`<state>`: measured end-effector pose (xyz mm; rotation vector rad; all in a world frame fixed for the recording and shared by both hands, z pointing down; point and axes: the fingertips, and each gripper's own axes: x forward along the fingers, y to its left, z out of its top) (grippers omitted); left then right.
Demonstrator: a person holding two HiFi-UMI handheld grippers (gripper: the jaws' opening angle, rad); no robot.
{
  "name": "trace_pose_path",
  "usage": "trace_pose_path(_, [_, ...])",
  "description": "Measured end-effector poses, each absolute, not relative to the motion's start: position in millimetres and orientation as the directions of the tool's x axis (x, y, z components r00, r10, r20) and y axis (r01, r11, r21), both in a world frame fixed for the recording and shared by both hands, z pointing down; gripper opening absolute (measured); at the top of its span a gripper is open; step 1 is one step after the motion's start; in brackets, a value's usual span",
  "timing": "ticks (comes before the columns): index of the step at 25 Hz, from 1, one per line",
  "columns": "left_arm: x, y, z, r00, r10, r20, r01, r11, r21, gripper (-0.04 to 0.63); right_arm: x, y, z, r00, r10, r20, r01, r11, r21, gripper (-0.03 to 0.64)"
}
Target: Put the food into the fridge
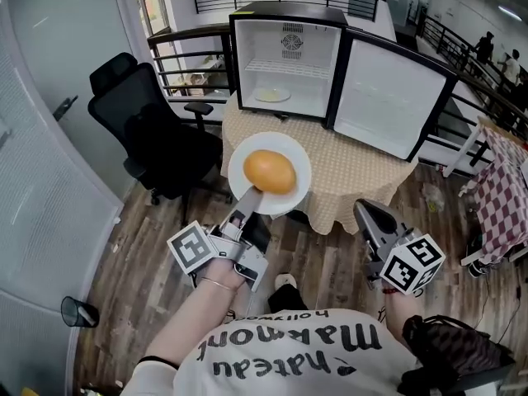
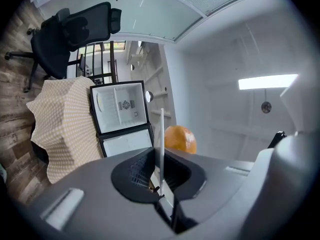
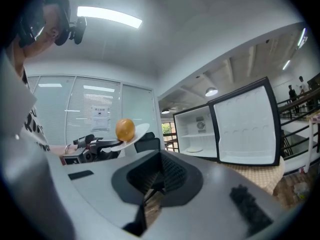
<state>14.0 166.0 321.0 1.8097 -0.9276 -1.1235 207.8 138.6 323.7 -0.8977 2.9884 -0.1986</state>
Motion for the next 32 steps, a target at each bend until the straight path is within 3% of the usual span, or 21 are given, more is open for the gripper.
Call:
trace_pose_path(17, [-56.5,-36.1,329.7,0.287,-0.907,-0.309,-0.170,-0.365,0.915,0.008,126.9,-77.1,310.9,-0.870,-0.492,-0.023,-0.485,0.864,-0.132,0.015])
trace_pose_path(32, [-93.6,-128.8,329.9,0.268,-0.908,-0.322,-0.175,-0.374,0.911,0.008,75.3,-153.3,327.3,-0.900,-0.436,-0.021,-0.430,0.894,-0.125,0.015])
